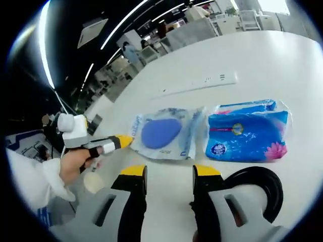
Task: Arrange the tabletop items into an orderly group along one side of the table until the central work area is clear of visible clutter.
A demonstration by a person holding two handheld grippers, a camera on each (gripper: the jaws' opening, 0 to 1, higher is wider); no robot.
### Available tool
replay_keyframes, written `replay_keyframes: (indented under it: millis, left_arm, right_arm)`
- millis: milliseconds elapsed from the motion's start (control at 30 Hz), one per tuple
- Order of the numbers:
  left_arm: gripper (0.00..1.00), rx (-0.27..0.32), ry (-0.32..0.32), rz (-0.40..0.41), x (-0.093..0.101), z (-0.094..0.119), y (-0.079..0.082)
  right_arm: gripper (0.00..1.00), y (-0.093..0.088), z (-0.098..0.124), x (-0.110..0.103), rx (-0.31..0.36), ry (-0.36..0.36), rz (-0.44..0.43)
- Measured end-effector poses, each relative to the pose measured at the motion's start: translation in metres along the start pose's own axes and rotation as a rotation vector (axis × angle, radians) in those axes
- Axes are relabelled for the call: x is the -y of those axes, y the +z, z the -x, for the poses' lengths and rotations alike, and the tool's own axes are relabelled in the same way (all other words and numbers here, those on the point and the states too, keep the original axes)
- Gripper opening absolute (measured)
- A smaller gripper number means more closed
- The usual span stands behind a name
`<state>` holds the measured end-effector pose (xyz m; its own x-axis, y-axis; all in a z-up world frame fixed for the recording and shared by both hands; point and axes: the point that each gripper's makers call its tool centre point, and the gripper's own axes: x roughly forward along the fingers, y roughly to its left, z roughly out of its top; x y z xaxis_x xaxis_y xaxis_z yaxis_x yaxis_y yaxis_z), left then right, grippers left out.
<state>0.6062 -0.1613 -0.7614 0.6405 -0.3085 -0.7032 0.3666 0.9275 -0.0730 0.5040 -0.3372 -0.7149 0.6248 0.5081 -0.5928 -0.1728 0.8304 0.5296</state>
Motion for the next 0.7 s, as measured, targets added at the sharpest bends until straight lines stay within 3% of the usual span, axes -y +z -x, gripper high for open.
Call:
replay_keyframes:
  millis: [167, 367, 433, 700]
  left_arm:
    - [0.0, 0.001, 0.01, -0.004, 0.001, 0.0, 0.0]
    - [0.0, 0.015, 0.013, 0.001, 0.001, 0.0, -0.001]
    - [0.0, 0.017, 0.017, -0.003, 0.001, 0.0, -0.001]
    - [0.0, 0.026, 0.024, -0.023, 0.001, -0.001, -0.001]
  right_arm:
    - [0.36, -0.014, 0.023, -0.003, 0.014, 0.014, -0.037]
    - [0.37, -0.038, 0.049, 0.0, -0.025, -0.001, 0.061]
    - [0.37, -0.042, 0.054, 0.0, -0.039, -0.005, 0.092]
    - [0.37, -0.044, 0.057, 0.007, -0.041, -0.021, 0.082]
